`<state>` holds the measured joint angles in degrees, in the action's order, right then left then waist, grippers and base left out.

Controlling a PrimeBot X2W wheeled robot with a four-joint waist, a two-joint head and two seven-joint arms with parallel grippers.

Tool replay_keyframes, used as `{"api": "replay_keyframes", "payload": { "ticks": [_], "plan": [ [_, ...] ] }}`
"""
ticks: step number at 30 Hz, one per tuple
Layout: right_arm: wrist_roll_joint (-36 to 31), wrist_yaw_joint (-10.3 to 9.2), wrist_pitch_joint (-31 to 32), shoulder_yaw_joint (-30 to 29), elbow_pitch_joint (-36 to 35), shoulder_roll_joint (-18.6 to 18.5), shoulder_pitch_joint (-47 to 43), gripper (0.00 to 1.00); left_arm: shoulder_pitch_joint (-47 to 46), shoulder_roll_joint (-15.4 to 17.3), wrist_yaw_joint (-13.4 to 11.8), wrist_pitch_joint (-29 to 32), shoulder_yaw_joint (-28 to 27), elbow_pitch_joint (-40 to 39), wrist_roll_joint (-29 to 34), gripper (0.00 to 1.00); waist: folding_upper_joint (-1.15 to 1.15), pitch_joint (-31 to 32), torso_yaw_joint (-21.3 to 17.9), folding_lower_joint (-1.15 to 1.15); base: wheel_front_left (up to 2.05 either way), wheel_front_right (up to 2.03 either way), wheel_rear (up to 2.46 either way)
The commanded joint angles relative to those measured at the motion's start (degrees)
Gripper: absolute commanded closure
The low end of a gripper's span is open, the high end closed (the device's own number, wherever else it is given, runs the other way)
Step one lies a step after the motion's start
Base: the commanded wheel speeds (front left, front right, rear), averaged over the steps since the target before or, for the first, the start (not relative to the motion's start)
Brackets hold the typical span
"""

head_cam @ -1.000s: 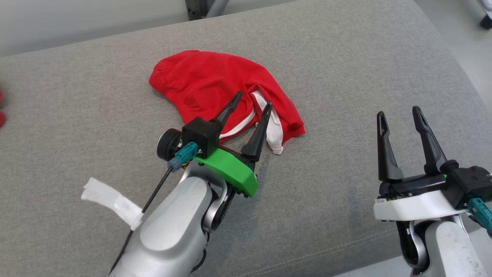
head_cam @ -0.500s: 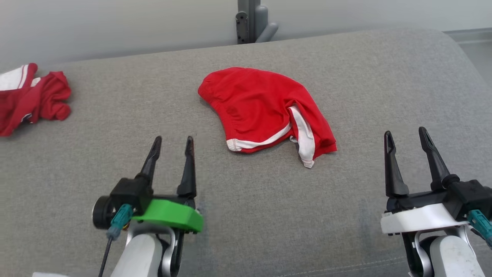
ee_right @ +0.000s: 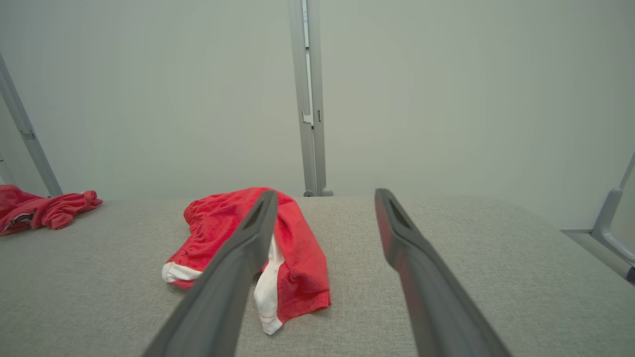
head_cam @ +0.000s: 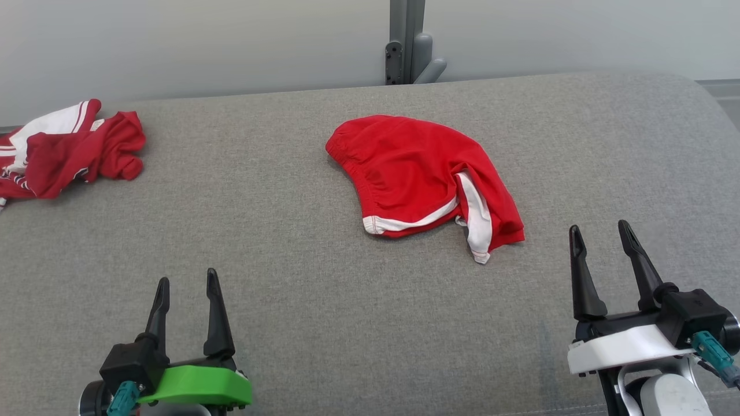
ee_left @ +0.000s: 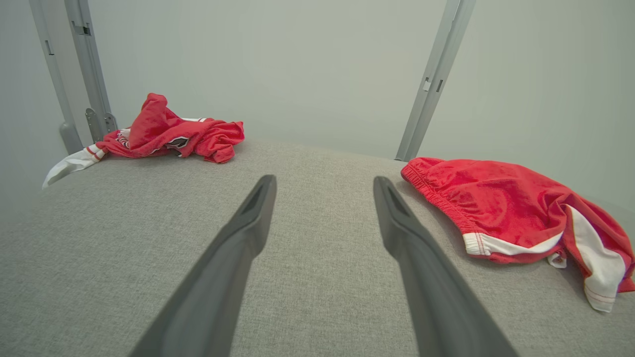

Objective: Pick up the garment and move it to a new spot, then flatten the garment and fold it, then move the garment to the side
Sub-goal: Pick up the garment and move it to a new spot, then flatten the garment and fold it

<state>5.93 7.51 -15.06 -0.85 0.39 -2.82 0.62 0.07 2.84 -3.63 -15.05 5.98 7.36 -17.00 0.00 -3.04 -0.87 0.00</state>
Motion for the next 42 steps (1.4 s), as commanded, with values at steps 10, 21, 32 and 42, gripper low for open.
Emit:
{"api": "replay_keyframes", "payload": {
  "ticks": [10,21,32,42],
  "plan": [
    [0.42,-0.04,-0.23,0.56,1.15,-0.13,1.01,0.0,0.41,0.11,-0.29,-0.14,-0.46,0.24,-0.42,0.0,0.0,-0.4,-0.55,0.0,0.0,0.0,0.0],
    [0.3,-0.04,-0.23,0.52,1.19,-0.13,1.92,0.0,-3.19,0.1,1.54,-0.14,1.48,3.16,1.65,0.0,0.0,-1.51,-0.75,0.0,0.0,0.0,0.0],
    [0.77,-0.04,-0.23,1.96,0.79,-0.12,4.05,0.0,-16.52,0.14,6.3,-0.14,12.03,18.58,-3.17,0.0,0.0,-5.55,-5.07,0.0,0.0,0.0,0.0],
    [2.19,-0.04,-0.23,2.66,-0.02,-0.08,7.11,0.0,-30.37,0.18,7.16,1.0,17.97,34.57,-10.52,0.0,0.0,-12.63,-12.53,0.0,0.0,0.0,0.0]
  ]
}}
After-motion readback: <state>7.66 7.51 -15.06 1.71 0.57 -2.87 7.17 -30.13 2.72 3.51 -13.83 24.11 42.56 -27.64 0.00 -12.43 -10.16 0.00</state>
